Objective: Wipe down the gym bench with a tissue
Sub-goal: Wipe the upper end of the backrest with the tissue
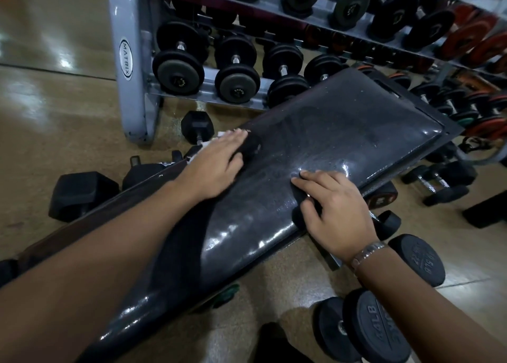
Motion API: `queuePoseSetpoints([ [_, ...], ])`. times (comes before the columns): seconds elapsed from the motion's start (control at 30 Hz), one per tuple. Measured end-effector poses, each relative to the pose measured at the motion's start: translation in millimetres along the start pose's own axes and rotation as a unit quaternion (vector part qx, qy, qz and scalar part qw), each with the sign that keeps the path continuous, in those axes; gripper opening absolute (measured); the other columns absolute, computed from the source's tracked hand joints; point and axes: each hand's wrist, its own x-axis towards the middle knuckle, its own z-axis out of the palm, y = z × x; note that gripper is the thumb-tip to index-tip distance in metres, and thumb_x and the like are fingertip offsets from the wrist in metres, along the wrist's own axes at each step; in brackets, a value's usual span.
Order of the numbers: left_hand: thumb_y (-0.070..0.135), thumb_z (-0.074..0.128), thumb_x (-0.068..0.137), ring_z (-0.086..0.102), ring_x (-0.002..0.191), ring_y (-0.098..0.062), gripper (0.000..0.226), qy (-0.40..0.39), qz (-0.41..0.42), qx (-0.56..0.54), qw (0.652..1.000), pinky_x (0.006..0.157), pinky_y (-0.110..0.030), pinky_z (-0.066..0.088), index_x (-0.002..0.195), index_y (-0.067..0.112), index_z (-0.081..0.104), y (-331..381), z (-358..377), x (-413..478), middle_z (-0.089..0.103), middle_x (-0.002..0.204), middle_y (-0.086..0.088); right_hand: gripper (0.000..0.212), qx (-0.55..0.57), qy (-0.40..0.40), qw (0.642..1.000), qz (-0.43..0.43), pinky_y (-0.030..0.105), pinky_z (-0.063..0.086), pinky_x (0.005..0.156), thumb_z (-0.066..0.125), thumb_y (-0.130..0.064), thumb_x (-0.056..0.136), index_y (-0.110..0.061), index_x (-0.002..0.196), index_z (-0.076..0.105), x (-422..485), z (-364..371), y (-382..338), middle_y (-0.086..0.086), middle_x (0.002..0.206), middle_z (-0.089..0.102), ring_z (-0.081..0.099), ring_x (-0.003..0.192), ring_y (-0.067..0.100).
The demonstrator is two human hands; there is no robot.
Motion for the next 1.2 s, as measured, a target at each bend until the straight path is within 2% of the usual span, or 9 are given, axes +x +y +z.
queuePoseSetpoints([
  [0.1, 0.028, 0.035, 0.107, 0.016, 0.155, -0.021, 0.056, 0.009, -0.094, -0.016, 0.995, 0.126, -0.035, 0.013, 0.159, 0.015, 0.023, 8, 1, 23, 0.022, 0.167, -0.006, 0.042, 0.002, 0.003, 1.0, 0.004, 0.042, 0.047, 0.1, 0.044, -0.026, 0.088, -0.02, 0.119, 0.072, 0, 0, -2, -0.005, 0.123, 0.068, 0.055, 0.116, 0.02],
  [0.27, 0.034, 0.032, 0.106, 0.01, 0.155, -0.01, 0.058, -0.015, 0.031, 0.02, 0.999, 0.126, -0.031, 0.007, 0.16, 0.018, 0.02, 3, 1, -23, 0.017, 0.166, 0.005, 0.044, 0.003, -0.01, 1.0, -0.011, 0.042, 0.046, 0.102, 0.045, -0.025, 0.088, -0.02, 0.124, 0.069, -3, -1, 2, -0.005, 0.127, 0.066, 0.054, 0.12, 0.02],
  [0.47, 0.031, 0.033, 0.107, 0.011, 0.156, -0.021, 0.058, -0.01, -0.066, 0.006, 0.998, 0.127, -0.038, 0.01, 0.16, 0.016, 0.017, 11, 2, 14, 0.016, 0.168, -0.004, 0.043, 0.001, -0.01, 1.0, 0.001, 0.043, 0.046, 0.101, 0.045, -0.027, 0.088, -0.02, 0.122, 0.07, -2, -1, -1, -0.005, 0.127, 0.066, 0.055, 0.119, 0.021],
  [0.6, 0.035, 0.031, 0.107, 0.002, 0.155, -0.006, 0.058, -0.045, 0.075, 0.051, 0.995, 0.127, -0.031, 0.004, 0.161, 0.024, 0.012, 3, -3, -32, 0.009, 0.167, 0.009, 0.045, -0.005, -0.016, 1.0, -0.008, 0.041, 0.044, 0.104, 0.044, -0.027, 0.088, -0.02, 0.124, 0.069, -3, -3, 1, -0.004, 0.128, 0.066, 0.054, 0.12, 0.02],
  [0.77, 0.036, 0.03, 0.107, 0.006, 0.156, -0.019, 0.059, -0.044, -0.041, 0.044, 0.997, 0.127, -0.039, 0.008, 0.161, 0.02, 0.012, 4, -5, 6, 0.01, 0.169, -0.001, 0.043, -0.008, -0.003, 1.0, -0.004, 0.037, 0.045, 0.101, 0.044, -0.027, 0.087, -0.021, 0.121, 0.071, -1, -3, -3, -0.004, 0.125, 0.068, 0.055, 0.116, 0.021],
  [0.93, 0.038, 0.029, 0.107, -0.003, 0.155, -0.006, 0.059, -0.05, 0.103, 0.059, 0.992, 0.127, -0.031, 0.0, 0.161, 0.025, 0.01, 30, 9, -42, 0.006, 0.168, 0.009, 0.044, -0.008, -0.007, 1.0, -0.013, 0.04, 0.046, 0.098, 0.043, -0.027, 0.087, -0.021, 0.121, 0.071, -1, -4, 0, -0.004, 0.125, 0.068, 0.055, 0.116, 0.022],
  [1.0, 0.037, 0.03, 0.107, -0.002, 0.155, -0.005, 0.059, -0.051, 0.094, 0.074, 0.991, 0.126, -0.028, 0.0, 0.161, 0.025, 0.009, 22, 3, -32, 0.006, 0.169, 0.008, 0.043, -0.008, -0.005, 1.0, -0.012, 0.04, 0.047, 0.097, 0.044, -0.027, 0.088, -0.021, 0.12, 0.072, 1, -4, 0, -0.005, 0.124, 0.068, 0.056, 0.114, 0.021],
  [1.1, 0.037, 0.03, 0.106, 0.003, 0.156, -0.015, 0.06, -0.015, -0.006, 0.084, 0.996, 0.127, -0.036, 0.004, 0.161, 0.019, 0.012, 43, 13, -11, 0.011, 0.169, -0.001, 0.04, -0.011, 0.004, 1.0, -0.007, 0.039, 0.047, 0.094, 0.045, -0.027, 0.088, -0.022, 0.117, 0.073, 2, -3, -3, -0.005, 0.121, 0.069, 0.057, 0.11, 0.021],
  [1.2, 0.038, 0.03, 0.105, 0.0, 0.156, -0.011, 0.061, -0.007, 0.044, 0.071, 0.997, 0.128, -0.037, 0.004, 0.161, 0.021, 0.013, 73, 33, -41, 0.01, 0.169, 0.003, 0.04, -0.008, 0.0, 1.0, -0.002, 0.044, 0.049, 0.093, 0.045, -0.026, 0.088, -0.02, 0.116, 0.073, 1, -4, -3, -0.004, 0.121, 0.069, 0.058, 0.11, 0.022],
])
